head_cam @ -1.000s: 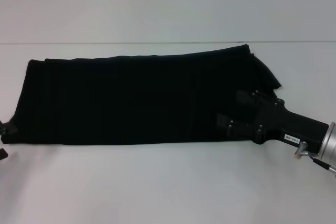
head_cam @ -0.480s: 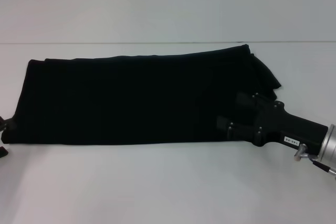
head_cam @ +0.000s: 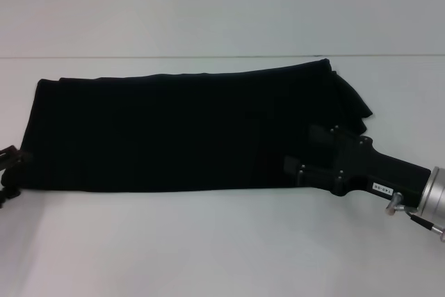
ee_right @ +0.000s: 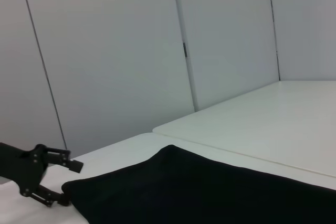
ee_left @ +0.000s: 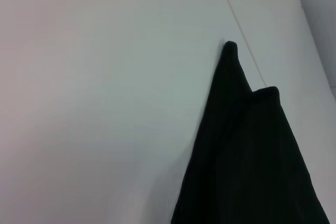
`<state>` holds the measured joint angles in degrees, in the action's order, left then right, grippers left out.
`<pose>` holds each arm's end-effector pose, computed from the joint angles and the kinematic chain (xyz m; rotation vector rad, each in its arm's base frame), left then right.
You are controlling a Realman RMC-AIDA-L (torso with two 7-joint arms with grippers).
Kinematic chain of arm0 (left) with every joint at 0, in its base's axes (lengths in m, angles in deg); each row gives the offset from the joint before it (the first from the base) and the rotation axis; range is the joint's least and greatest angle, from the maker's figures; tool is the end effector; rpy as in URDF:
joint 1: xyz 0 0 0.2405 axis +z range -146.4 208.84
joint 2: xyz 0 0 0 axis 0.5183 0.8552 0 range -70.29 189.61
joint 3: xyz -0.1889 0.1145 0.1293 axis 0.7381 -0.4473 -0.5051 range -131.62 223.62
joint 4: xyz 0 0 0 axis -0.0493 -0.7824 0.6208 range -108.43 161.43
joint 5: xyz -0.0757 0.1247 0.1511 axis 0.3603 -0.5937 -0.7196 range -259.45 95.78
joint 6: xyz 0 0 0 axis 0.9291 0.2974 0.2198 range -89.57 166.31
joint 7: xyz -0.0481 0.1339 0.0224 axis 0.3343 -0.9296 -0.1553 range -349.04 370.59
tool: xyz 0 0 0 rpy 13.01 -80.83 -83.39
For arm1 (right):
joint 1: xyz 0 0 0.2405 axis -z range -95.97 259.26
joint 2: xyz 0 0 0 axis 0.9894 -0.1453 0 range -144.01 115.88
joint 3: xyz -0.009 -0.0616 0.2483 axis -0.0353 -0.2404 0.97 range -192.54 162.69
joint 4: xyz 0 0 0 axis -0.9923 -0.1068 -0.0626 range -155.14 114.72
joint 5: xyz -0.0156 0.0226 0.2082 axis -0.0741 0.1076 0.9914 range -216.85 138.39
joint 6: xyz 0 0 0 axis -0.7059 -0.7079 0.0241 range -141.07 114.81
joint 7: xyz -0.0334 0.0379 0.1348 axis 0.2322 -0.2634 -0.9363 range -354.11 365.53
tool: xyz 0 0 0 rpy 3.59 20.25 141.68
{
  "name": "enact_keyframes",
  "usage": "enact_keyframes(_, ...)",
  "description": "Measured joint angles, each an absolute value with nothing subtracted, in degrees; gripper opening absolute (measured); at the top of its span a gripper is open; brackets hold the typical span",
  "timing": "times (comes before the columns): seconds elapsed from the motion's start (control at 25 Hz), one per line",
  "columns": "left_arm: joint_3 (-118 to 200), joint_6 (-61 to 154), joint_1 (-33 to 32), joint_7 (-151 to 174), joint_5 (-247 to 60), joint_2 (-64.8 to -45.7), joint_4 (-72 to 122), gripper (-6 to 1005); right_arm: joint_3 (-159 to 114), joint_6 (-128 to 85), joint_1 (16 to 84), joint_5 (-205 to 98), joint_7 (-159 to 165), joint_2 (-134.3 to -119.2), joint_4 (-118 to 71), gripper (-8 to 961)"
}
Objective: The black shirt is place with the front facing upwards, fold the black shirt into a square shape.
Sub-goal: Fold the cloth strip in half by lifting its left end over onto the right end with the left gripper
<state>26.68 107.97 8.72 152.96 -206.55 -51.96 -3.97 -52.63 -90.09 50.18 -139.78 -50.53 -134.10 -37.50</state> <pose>-0.4062 0.3051 0.0726 -1.3623 -2.1170 -0.8354 0.2736 0.3294 -0.0477 -2.4810 0.5729 0.8317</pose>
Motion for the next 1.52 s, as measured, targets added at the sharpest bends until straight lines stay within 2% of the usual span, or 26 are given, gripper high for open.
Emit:
enact_keyframes(0.6,22.6,102.9,4.8,152.0,-206.5,-52.32,-3.0,902,-52.5,-90.3,50.0,-139.8,-50.7,-134.12,-37.2,947)
enact_keyframes(1.16,22.7,102.6,4.9,150.2,-206.1,-52.93,-4.3,289,-53.0,-90.3,49.9,-140.2,-51.0,-134.12,-37.2,946)
enact_keyframes(1.52,23.1,102.8,4.5,149.3,-205.9,-52.93,-4.4,97,-62.1,-90.1,50.4,-140.4,-47.0,-133.72,-40.2,947)
